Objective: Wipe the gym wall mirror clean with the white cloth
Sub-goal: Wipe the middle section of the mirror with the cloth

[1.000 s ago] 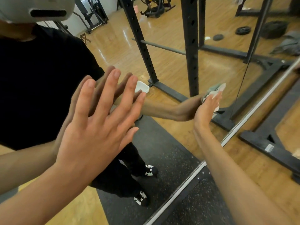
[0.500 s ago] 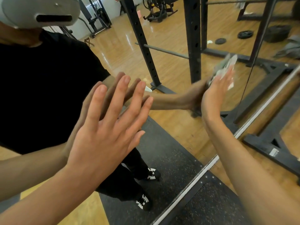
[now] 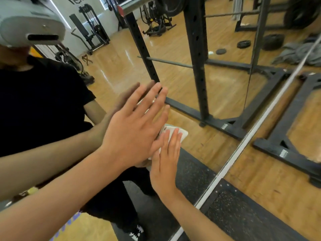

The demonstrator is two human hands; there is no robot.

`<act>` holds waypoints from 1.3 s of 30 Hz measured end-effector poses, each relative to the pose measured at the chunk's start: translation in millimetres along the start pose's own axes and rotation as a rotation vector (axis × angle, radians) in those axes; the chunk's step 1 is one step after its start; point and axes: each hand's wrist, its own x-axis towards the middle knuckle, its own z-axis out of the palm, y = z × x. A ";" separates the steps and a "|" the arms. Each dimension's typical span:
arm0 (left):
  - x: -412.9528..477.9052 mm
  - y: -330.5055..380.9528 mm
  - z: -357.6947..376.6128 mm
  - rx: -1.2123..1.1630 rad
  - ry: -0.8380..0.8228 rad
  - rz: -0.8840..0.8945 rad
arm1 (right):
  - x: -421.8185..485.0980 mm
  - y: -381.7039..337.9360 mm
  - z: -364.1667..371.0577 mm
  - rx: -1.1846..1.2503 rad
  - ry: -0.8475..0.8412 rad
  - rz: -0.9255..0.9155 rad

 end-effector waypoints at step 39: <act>-188.6 -37.3 -15.0 0.197 0.040 -0.239 | -18.4 -28.8 10.7 0.254 0.014 0.025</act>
